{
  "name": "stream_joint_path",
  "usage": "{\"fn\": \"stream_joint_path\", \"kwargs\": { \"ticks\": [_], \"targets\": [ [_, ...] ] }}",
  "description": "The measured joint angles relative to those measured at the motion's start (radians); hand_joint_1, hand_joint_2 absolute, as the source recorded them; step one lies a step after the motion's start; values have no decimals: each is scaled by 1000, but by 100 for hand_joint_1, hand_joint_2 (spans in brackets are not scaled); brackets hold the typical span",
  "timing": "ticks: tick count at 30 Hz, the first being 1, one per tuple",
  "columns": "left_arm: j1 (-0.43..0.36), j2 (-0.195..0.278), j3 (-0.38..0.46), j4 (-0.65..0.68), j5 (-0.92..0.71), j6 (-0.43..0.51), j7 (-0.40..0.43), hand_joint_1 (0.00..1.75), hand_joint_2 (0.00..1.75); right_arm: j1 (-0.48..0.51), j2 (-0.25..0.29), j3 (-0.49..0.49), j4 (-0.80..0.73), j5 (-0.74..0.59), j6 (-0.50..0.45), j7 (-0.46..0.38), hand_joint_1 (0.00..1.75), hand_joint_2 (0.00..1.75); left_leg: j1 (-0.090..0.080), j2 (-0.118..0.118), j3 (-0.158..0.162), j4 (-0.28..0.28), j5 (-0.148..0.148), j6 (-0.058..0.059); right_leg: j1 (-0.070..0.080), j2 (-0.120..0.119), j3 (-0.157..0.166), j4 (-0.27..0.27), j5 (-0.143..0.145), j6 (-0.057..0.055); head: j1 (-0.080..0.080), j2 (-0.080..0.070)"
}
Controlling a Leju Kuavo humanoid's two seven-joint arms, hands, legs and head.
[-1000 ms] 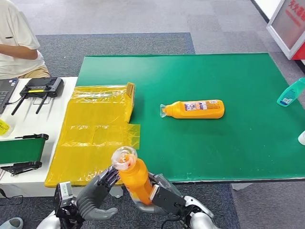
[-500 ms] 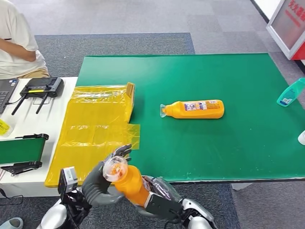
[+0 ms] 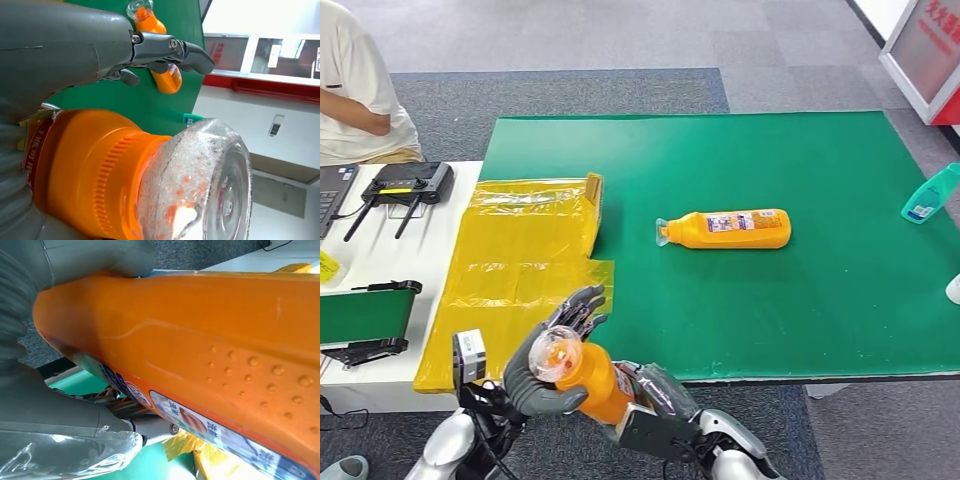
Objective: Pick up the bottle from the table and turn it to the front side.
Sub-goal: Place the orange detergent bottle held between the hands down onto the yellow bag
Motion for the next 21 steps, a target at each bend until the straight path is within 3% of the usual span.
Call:
{"fn": "stream_joint_path", "kwargs": {
  "ticks": [5, 11, 21],
  "targets": [
    [1, -6, -1, 6, 5, -9, 0, 0, 175, -3, -8, 4, -6, 4, -14, 0, 175, 175, 0, 0, 0, 0, 0, 0, 0, 0, 0, 0, 0, 0, 0, 0],
    [25, 0, -24, 8, -49, -18, -1, 0, 175, -26, -14, 6, -33, 114, -109, 22, 175, 175, 0, 0, 0, 0, 0, 0, 0, 0, 0, 0, 0, 0, 0, 0],
    [36, 7, -38, 7, -57, -15, -12, 0, 175, -33, -17, 13, -69, 145, -123, 32, 175, 175, 0, 0, 0, 0, 0, 0, 0, 0, 0, 0, 0, 0, 0, 0]
  ]
}}
